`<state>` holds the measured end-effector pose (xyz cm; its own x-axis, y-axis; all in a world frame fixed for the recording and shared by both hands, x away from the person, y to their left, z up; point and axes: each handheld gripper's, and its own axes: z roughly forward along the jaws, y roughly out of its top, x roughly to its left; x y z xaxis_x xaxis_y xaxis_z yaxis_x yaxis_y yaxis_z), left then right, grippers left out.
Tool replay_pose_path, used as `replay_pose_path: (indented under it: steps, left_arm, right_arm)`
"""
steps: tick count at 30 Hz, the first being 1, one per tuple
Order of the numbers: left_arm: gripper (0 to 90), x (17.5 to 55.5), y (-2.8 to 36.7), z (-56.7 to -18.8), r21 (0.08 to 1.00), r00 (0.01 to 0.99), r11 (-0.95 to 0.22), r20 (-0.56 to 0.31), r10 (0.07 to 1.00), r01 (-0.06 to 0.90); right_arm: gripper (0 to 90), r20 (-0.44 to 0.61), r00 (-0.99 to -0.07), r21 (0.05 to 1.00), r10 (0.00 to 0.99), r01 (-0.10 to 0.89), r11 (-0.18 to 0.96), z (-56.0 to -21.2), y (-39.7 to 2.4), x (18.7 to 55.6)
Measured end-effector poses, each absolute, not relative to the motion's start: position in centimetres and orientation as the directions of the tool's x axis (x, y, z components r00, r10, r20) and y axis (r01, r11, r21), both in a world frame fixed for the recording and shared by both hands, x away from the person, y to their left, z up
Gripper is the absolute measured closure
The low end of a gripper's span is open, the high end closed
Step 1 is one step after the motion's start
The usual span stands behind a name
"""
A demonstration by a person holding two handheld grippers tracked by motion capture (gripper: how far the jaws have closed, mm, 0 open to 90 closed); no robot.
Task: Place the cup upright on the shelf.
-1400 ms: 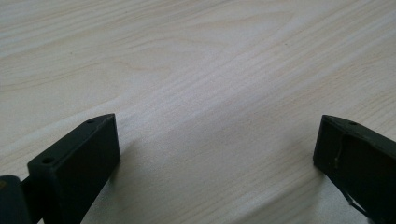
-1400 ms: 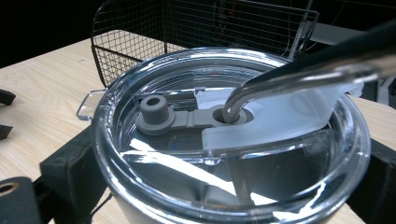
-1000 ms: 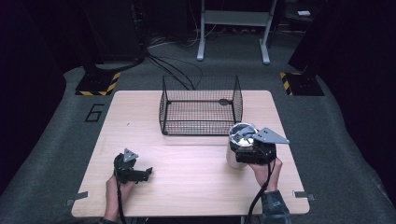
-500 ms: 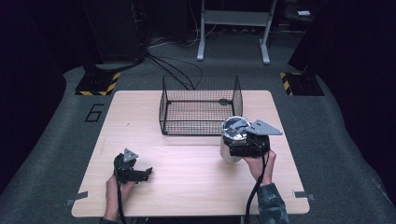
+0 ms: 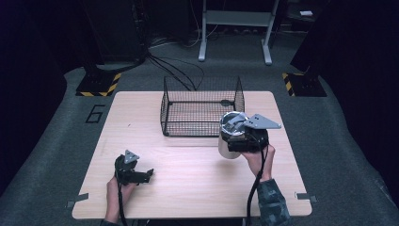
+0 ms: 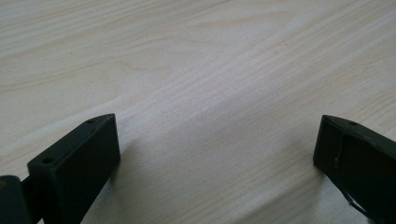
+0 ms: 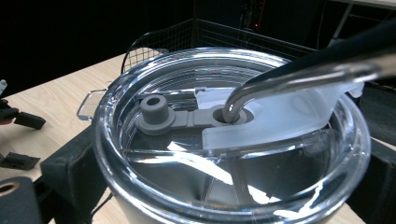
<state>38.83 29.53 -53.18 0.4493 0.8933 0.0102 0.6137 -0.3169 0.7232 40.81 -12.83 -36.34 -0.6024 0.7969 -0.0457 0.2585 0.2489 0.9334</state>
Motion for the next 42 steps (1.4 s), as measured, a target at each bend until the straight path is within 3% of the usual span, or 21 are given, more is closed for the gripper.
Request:
replay_pose_path:
  steps: [42]
  left_arm:
    - [0.3, 38.8, 29.5, -53.2, 0.723, 0.450, -0.317, 0.010, 0.893, 0.614]
  right_arm:
    - [3.7, -0.086, -0.633, 0.934, 0.769, 0.218, 0.284, -30.2, -10.1, 46.2]
